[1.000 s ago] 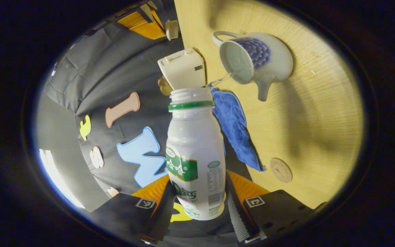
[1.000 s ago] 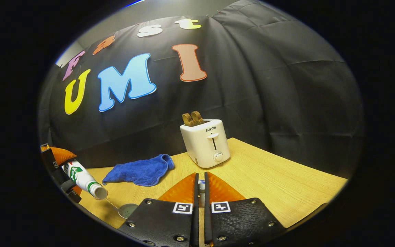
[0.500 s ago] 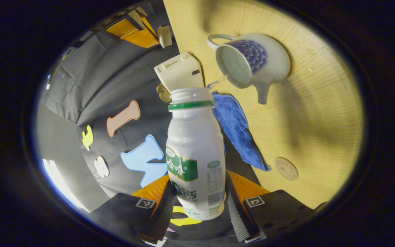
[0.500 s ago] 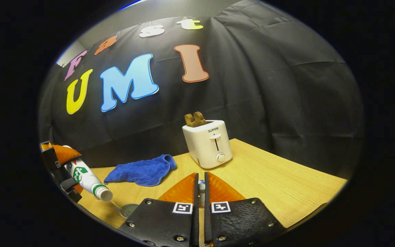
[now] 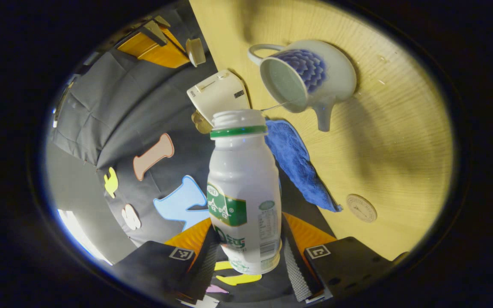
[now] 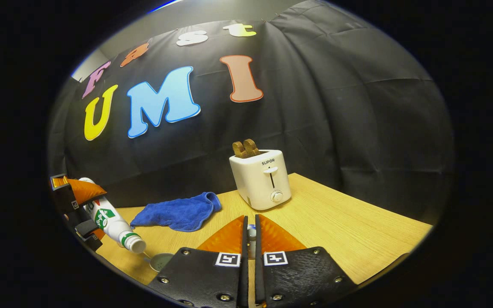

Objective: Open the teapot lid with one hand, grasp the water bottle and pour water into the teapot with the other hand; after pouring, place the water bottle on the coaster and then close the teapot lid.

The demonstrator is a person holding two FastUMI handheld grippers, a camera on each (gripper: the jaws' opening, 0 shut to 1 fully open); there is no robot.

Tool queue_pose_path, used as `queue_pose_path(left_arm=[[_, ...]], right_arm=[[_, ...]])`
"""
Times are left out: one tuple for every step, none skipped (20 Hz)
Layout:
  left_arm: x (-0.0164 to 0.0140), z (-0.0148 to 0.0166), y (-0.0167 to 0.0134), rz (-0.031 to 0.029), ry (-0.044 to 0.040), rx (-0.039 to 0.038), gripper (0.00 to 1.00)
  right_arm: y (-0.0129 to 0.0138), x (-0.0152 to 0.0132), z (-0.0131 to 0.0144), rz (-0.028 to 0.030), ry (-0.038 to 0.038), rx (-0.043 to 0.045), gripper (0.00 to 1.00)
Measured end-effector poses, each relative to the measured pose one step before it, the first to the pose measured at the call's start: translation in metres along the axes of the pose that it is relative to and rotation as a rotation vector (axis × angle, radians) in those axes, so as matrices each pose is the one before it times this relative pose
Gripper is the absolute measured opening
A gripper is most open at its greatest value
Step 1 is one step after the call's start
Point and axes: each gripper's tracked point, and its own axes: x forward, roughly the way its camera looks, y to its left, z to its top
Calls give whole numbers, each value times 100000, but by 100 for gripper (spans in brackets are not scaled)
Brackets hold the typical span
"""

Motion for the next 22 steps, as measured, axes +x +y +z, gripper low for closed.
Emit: queue_pose_path(left_arm=[[-45, 203, 45, 235, -338, 40, 80], [-206, 142, 163, 277, -321, -318, 75], [-74, 85, -32, 218, -476, -1177, 80], [162, -198, -171, -602, -713, -2657, 80], [92, 107, -318, -1244, -842, -3411, 80], [97, -106, -94, -822, -391, -3059, 80], [12, -48, -156, -557, -257, -2542, 81], [-5, -289, -175, -703, -136, -3032, 83], [-12, -90, -423, -1392, -249, -4164, 85], [30, -413, -535, -1383, -406, -5302, 86], [-44, -291, -453, -1306, -377, -5612, 86], [-264, -524, -320, -1056, 40, -5750, 73], [-334, -333, -278, -926, 223, -5811, 86], [-318, -456, -133, -847, 192, -5568, 86], [-375, -269, -62, -398, 66, -4862, 86], [-283, -438, 8, -162, 218, -4177, 86], [-279, -339, 140, -62, 164, -5016, 86], [-193, -253, -9, -271, 170, -5501, 86], [-243, -135, -179, -634, -216, -5148, 86], [-305, -189, 119, -200, -242, -4996, 86], [-277, 58, 11, -58, -190, -5537, 86], [-434, -349, 3, -15, -252, -6498, 86]], right_arm=[[75, -7, 24, 198, 34, -232, 6], [53, 14, -49, 325, 4, -20, 6], [94, -17, 42, 501, -70, 303, 6], [102, -68, 40, 565, -63, 558, 6], [63, -15, 80, 409, -79, 524, 6], [22, 17, -32, 217, -67, 269, 6], [9, -20, 66, 99, -114, 110, 6], [7, -1, 6, 319, -211, 243, 6], [110, -30, 104, 469, -212, 452, 6], [61, 0, -6, 572, -191, 497, 6], [170, 24, 80, 846, -106, 721, 6], [247, -61, 2, 1248, -45, 919, 6], [262, -44, 84, 1273, 53, 786, 6], [240, -2, -140, 924, 71, 319, 6], [201, 34, -56, 776, 71, -286, 6], [249, 0, -61, 979, 79, -392, 6], [498, 18, 31, 1397, 94, -352, 6], [500, -25, -96, 1733, 79, -258, 6], [580, -66, -71, 2053, 159, -113, 6], [617, 11, -144, 2099, 300, 43, 6], [525, 62, -167, 1866, 574, 59, 6], [597, 7, -270, 1764, 635, -28, 6]])
